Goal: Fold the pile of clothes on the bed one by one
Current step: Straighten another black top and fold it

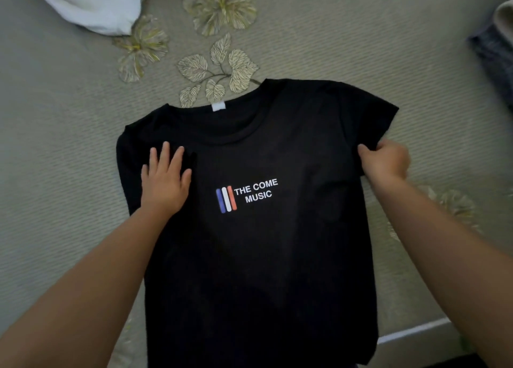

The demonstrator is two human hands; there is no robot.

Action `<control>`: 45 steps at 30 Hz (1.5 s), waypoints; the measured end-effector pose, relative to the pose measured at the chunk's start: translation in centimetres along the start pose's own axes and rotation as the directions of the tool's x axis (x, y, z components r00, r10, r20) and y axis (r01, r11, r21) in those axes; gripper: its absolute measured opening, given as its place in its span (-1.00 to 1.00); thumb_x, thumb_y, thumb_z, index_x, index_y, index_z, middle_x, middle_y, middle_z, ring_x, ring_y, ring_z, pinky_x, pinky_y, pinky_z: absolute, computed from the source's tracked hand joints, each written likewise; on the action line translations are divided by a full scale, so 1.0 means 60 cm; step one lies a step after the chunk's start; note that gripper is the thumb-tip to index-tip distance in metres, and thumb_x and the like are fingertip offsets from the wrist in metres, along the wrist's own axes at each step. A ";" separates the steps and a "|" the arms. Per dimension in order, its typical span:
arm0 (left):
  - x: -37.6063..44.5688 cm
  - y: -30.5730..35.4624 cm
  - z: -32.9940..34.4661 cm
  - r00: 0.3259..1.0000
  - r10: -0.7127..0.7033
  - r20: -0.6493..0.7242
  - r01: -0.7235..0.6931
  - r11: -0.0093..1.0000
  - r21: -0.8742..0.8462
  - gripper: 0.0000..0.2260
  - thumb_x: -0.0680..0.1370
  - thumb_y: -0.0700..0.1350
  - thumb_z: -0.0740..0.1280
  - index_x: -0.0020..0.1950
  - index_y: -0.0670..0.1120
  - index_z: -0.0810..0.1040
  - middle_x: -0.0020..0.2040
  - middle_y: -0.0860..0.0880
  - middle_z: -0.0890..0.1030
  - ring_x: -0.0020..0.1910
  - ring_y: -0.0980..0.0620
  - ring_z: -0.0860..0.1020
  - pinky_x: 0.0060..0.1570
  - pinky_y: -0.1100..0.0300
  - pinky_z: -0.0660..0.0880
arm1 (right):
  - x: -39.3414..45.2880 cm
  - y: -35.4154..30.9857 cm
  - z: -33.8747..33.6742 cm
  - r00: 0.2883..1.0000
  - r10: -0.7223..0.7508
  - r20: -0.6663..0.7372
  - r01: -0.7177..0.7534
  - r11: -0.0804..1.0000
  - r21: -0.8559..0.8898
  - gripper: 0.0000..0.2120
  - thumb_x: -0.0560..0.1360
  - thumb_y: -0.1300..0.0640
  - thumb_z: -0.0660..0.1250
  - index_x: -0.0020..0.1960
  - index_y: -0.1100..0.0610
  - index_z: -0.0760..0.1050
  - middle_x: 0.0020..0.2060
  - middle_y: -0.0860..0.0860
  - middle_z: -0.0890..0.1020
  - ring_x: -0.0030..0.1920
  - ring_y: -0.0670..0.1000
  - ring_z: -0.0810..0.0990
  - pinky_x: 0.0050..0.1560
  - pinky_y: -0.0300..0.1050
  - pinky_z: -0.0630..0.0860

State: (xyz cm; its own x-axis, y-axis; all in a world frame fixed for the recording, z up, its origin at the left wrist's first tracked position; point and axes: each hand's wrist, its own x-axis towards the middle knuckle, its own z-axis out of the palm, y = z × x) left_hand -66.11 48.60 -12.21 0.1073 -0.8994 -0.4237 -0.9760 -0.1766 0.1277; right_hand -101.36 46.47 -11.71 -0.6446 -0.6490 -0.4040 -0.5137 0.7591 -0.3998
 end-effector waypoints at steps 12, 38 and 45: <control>-0.002 0.014 0.006 0.978 -0.154 -0.144 0.139 0.984 -0.110 -0.48 0.60 0.03 0.05 0.50 -0.11 -0.01 0.52 -0.18 -0.06 0.49 -0.13 -0.15 0.38 -0.18 -0.23 | -0.039 -0.007 -0.048 0.960 -0.215 -0.181 0.267 0.895 0.358 -0.93 0.55 0.26 0.16 0.02 0.16 0.35 -0.10 0.14 0.48 -0.05 0.03 0.44 -0.12 -0.32 0.36; 0.038 0.206 -0.031 0.986 0.156 -0.064 -0.168 0.870 -0.463 -0.61 0.57 -0.12 0.20 0.38 -0.21 0.32 0.27 -0.18 0.46 0.25 -0.08 0.42 0.16 0.22 0.29 | -0.161 0.007 0.034 0.541 -0.841 -0.005 0.826 0.533 -0.182 -0.72 0.01 0.41 0.51 -0.35 0.16 0.60 -0.45 0.03 0.53 -0.41 0.05 0.54 -0.24 -0.12 0.31; 0.120 0.312 -0.040 0.986 0.155 0.068 -0.117 0.912 -0.394 -0.59 0.54 -0.07 0.27 0.32 -0.26 0.38 0.24 -0.23 0.48 0.21 -0.14 0.44 0.16 0.12 0.36 | -0.141 0.061 0.024 0.375 -0.917 -0.134 0.922 0.385 -0.052 -0.79 0.23 0.50 0.35 -0.29 0.24 0.64 -0.44 0.10 0.54 -0.30 -0.01 0.36 -0.35 -0.17 0.39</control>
State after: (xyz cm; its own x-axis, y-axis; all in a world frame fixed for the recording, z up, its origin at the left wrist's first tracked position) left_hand -83.15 37.87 -10.73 -0.0588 -0.8867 -0.4587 -0.8274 -0.2137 0.5193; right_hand -96.98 54.69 -10.92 0.1533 -0.9329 0.3258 -0.8211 -0.3037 -0.4833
